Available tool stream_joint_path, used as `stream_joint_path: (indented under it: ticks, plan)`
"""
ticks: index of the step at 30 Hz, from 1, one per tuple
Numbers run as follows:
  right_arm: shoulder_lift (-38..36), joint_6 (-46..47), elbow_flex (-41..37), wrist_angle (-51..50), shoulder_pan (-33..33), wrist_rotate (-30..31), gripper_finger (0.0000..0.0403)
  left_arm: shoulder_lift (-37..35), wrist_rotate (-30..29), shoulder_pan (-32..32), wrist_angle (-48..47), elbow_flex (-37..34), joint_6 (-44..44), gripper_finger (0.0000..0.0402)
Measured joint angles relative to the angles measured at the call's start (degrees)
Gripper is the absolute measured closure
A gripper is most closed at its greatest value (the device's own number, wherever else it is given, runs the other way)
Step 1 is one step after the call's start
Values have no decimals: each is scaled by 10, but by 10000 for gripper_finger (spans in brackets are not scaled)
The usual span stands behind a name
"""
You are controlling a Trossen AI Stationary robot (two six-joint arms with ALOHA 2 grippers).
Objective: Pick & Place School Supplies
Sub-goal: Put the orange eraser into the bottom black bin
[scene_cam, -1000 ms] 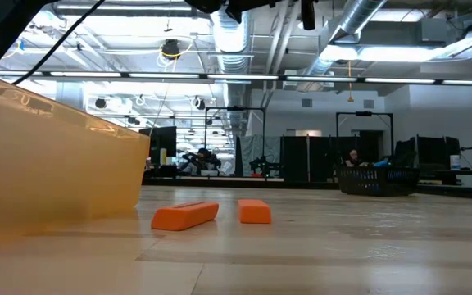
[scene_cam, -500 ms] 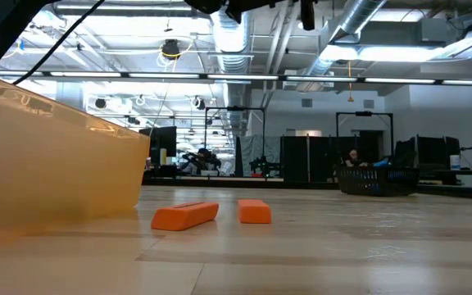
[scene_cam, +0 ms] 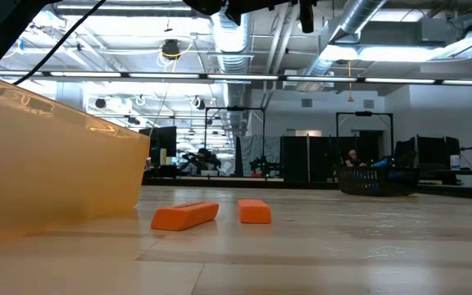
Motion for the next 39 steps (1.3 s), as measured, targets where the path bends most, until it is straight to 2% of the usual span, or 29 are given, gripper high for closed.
stream_joint_path:
  ticks: [11, 16, 20, 26, 30, 34, 39]
  plan:
    - [-2, -24, 0, -1, 0, 2, 381, 0, -2, 1, -2, 0, -1, 380]
    - [-6, -38, 14, -25, -28, -6, 381, 0, 5, 3, -2, 0, 1, 339]
    - [-8, -52, 55, -88, -48, -4, 381, 0, 21, 13, -19, 0, 5, 302]
    - [-9, -55, 130, -194, -67, 0, 381, 0, 91, 53, -69, -3, 7, 274]
    - [-18, 5, 152, -287, -55, -12, 381, 0, 113, 83, -78, -20, 19, 273]
    - [-41, 91, 138, -368, -10, -27, 381, 0, 137, 117, -86, -48, 22, 280]
    - [-45, 192, 78, -377, 79, -31, 381, 0, 198, 161, -97, -80, 17, 287]
